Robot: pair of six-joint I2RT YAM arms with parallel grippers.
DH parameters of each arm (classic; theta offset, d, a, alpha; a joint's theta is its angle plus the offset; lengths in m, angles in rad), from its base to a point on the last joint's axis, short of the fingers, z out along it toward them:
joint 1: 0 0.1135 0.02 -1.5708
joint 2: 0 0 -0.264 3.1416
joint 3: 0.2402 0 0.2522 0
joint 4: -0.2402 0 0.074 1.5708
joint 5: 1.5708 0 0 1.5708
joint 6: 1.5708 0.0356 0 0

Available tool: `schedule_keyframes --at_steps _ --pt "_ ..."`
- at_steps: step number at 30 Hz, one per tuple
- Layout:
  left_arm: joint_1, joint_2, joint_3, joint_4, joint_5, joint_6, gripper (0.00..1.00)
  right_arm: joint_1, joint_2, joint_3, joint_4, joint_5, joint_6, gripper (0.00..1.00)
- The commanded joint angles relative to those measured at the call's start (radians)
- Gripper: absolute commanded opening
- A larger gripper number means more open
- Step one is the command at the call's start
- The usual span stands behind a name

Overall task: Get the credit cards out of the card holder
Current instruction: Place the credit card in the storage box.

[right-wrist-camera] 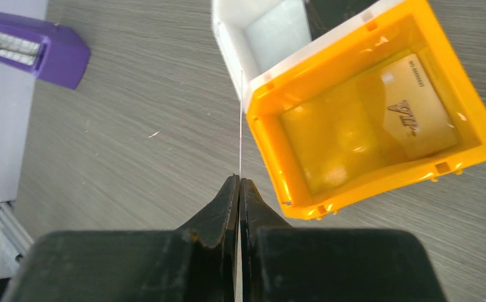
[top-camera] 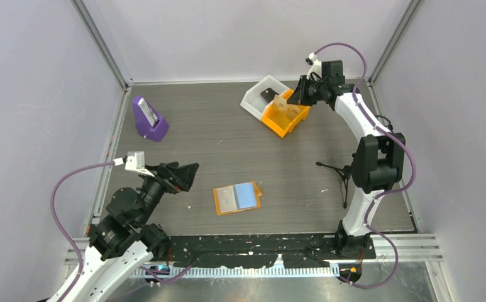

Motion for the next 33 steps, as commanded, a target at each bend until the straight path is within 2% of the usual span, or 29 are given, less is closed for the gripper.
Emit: schedule_keyframes --at_steps 1,16,33 --pt "0.002 0.004 0.041 -0.117 0.015 0.159 1.0 -0.007 0.045 0.12 -0.086 0.1 -0.03 0.05" --pt "0.002 0.01 -0.018 -0.09 -0.008 0.208 1.0 -0.033 0.243 0.278 -0.086 0.235 0.068 0.05" --pt "0.002 0.088 -0.02 -0.034 0.017 0.17 1.0 -0.076 0.363 0.388 -0.125 0.23 0.105 0.05"
